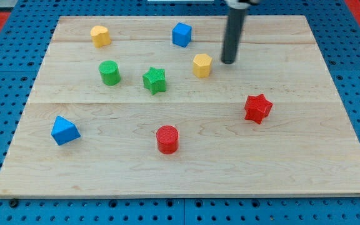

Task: Move the yellow heart towards the green star

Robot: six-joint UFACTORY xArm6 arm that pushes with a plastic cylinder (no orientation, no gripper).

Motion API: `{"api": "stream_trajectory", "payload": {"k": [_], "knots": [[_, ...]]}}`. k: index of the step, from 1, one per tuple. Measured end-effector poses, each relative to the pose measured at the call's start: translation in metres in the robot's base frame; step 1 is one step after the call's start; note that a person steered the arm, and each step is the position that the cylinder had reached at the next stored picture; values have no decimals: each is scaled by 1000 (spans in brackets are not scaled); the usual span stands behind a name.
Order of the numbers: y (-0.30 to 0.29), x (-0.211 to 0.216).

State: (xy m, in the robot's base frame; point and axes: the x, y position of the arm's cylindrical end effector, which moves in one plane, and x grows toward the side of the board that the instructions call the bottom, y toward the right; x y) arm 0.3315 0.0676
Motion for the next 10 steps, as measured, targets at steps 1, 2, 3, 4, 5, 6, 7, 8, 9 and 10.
{"api": "stream_trajectory", "payload": {"k": [1, 2, 3, 4, 5, 6, 7, 8, 9, 10], "knots": [[-39, 11], [-78, 12], [-93, -27], [-140, -58], [-169, -93], [-229, -98], [-255, -92], [-220, -80], [-230, -79], [-233, -81]]}}
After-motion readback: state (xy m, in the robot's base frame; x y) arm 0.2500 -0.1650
